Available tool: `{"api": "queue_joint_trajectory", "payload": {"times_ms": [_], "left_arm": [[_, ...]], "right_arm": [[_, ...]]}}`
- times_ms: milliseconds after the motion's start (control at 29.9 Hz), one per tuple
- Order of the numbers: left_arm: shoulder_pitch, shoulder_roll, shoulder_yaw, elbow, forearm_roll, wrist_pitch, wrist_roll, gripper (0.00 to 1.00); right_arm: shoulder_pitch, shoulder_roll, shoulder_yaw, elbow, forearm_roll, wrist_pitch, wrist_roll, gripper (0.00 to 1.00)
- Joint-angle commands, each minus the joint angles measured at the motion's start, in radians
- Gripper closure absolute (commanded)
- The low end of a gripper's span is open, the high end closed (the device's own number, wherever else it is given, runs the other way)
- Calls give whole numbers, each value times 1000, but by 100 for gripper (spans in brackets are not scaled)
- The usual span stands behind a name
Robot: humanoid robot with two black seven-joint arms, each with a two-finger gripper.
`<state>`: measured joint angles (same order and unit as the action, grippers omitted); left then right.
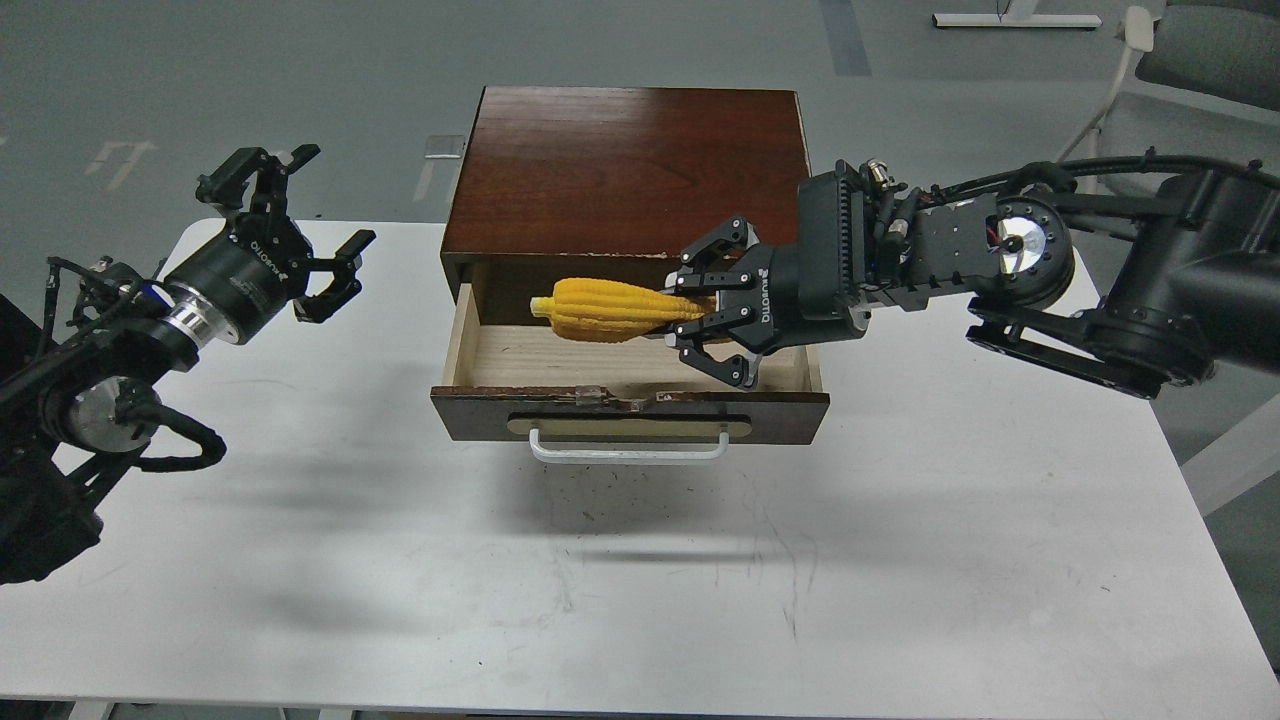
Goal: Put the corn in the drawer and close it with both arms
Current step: 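Carry the corn over the open drawer and release it inside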
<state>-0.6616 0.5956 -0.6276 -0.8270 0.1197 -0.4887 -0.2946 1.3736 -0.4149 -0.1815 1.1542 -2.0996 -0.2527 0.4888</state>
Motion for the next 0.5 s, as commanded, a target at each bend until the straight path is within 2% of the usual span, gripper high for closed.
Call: {"api": "queue_joint_trajectory", "payload": {"times_ms": [0,100,467], "left_arm": [[0,4,0,0,0,0,2,2],[0,4,-1,0,0,0,2,2],[0,1,-1,-1,-2,0,2,2]], "right_arm": [[-14,4,4,2,1,-10,0,7],[-19,4,5,2,7,-14,0,1],[-48,4,5,5,69,-14,0,0]]}}
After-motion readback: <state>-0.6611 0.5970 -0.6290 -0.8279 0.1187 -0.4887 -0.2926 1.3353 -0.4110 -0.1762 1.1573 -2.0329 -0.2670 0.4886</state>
